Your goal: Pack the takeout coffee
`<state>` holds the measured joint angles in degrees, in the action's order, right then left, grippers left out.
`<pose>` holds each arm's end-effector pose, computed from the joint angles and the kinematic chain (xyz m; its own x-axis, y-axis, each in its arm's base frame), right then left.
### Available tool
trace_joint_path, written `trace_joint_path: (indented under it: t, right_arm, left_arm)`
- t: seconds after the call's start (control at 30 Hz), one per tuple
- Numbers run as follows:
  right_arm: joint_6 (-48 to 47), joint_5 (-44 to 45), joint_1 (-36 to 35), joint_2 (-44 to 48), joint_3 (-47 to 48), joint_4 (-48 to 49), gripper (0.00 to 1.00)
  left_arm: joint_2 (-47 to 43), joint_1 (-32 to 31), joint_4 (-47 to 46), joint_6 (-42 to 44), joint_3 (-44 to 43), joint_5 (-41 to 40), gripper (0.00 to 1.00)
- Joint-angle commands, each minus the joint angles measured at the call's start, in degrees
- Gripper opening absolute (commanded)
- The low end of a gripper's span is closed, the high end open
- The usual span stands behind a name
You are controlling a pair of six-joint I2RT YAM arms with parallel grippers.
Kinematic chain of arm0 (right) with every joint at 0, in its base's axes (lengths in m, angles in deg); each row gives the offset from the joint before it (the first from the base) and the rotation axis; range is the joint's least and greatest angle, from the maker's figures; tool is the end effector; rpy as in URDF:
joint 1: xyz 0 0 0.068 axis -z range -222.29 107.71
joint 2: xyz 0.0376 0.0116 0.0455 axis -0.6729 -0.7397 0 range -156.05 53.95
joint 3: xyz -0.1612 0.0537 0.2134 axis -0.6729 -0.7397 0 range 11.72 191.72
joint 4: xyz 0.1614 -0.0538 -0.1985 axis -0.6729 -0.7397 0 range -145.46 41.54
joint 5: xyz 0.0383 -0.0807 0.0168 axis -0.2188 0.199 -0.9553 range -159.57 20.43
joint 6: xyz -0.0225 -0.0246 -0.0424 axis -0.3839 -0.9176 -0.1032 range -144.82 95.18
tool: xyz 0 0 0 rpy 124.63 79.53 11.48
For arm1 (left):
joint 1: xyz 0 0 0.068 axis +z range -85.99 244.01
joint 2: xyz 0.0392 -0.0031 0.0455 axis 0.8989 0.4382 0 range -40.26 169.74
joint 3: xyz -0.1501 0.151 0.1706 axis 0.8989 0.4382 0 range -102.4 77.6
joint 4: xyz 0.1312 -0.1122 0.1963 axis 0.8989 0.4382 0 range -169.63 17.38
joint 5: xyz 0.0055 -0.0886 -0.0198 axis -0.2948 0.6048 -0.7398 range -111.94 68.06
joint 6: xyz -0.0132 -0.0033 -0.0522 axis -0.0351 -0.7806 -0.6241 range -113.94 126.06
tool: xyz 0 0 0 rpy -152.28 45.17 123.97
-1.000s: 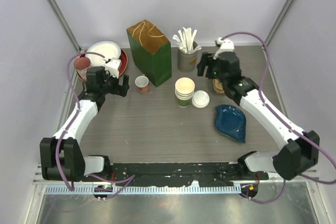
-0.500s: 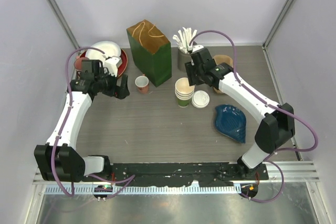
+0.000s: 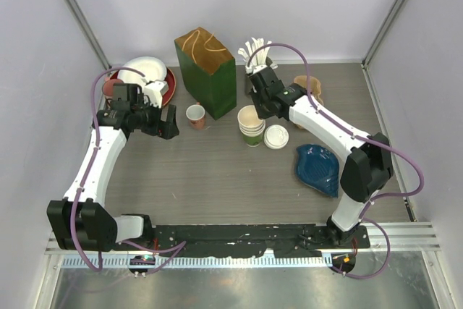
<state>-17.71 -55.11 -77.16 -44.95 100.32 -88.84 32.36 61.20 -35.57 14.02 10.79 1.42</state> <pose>0.3179 0.2107 0.3056 -0.6823 -0.3292 -0.6528 -0.3419 0.9329 -0.1132 0.2587 -0.0268 0.3188 -0.7146 0.1624 -0.6804 0.4031 0.8905 -0.2108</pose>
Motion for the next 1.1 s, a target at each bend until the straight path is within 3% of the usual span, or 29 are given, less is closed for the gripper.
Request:
trace_joint_path:
  t: [0.0, 0.17, 0.37, 0.73, 1.07]
  right_arm:
    - [-1.31, 4.52, -2.04, 1.51, 3.34, 0.04, 0.09]
    - [-1.05, 5.05, -2.39, 1.95, 3.95, -0.49, 0.01]
    - [-0.88, 3.04, -2.31, 2.39, 5.62, -0.93, 0.01]
    - [3.69, -13.13, 3.31, 2.74, 5.98, 2.15, 0.01]
    - [3.43, -9.89, 4.2, 5.2, 9.92, 2.68, 0.01]
  left_arm:
    - [-1.52, 0.26, 0.68, 0.29, -1.75, 1.87, 0.88]
    - [-1.34, 0.26, 0.77, 0.47, -1.75, 3.01, 0.89]
    - [-1.25, 0.26, 1.74, 0.82, -2.36, 5.03, 0.88]
    - [-0.99, 0.17, 2.7, 1.7, -3.15, 6.09, 0.88]
    - [-0.38, 0.17, 2.88, 1.79, -4.21, 6.44, 0.88]
